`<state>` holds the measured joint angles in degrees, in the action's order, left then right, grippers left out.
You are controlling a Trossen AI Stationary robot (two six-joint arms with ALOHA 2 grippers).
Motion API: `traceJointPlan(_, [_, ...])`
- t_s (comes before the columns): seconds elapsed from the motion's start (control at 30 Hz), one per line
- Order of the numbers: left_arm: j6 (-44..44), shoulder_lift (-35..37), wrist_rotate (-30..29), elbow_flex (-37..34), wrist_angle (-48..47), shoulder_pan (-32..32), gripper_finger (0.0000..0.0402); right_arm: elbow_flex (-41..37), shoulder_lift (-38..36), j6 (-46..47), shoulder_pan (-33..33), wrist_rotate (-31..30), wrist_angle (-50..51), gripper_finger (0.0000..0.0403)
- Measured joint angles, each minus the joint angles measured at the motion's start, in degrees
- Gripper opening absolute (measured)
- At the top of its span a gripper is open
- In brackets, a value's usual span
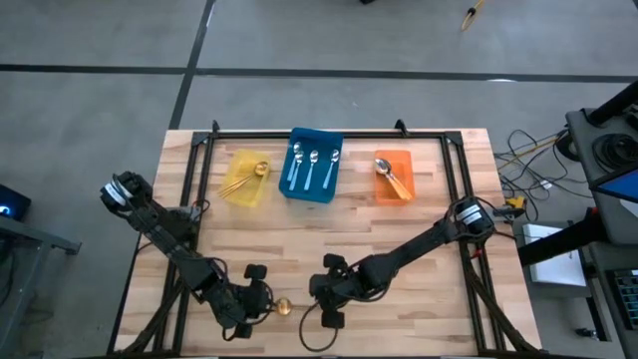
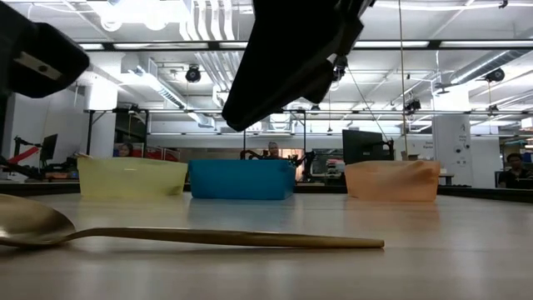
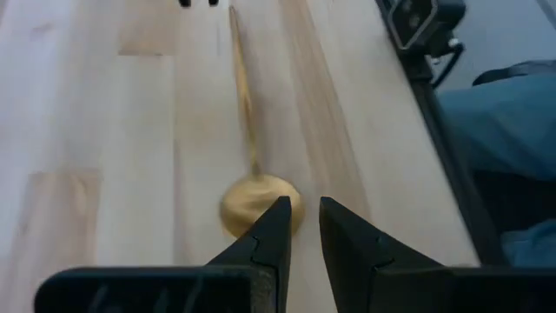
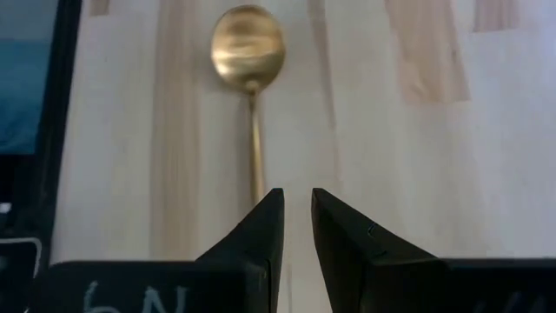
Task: Sort silverware by color (type)
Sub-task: Put the gold spoon into the yellow bin
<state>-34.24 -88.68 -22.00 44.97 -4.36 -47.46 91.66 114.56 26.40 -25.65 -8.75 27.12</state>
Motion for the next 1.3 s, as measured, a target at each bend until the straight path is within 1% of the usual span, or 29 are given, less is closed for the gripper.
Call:
traceJointPlan(0.3, [-4.6,-1.5,-0.1,-0.1,-0.2,-3.4,0.0045,0.0,0.0,2.3,-2.6,-0.1,1.2,0.0052])
traceJointPlan(0.53, [-5.8,-4.5,-0.1,-0.1,-0.2,-3.9,0.0045,-0.2,0.0,2.1,-4.0,-0.2,0.3,0.0052])
traceJointPlan(0.6, [-5.8,-5.3,-1.2,-0.1,0.2,-3.9,0.0045,-0.5,0.0,2.1,-4.1,-0.5,-0.9,0.0052])
traceJointPlan(0.77, [-5.4,-6.1,-2.7,-0.1,1.8,-3.9,0.0045,-0.6,2.2,2.1,-4.1,-0.8,-4.1,0.0052])
traceJointPlan(1.1, [-6.9,-6.2,-2.6,-0.1,1.8,-4.1,0.0045,-0.3,8.6,1.9,-4.1,-0.2,-4.2,0.0052])
traceJointPlan(1.2, [-7.0,-6.2,-3.8,-0.1,1.8,-4.0,0.0045,-0.2,9.0,2.0,-3.9,-0.4,-4.5,0.0052])
traceJointPlan(1.3, [-7.0,-6.2,-6.3,-0.1,1.7,-4.0,0.0045,-0.2,9.2,2.5,-3.4,-1.4,-5.6,0.0052])
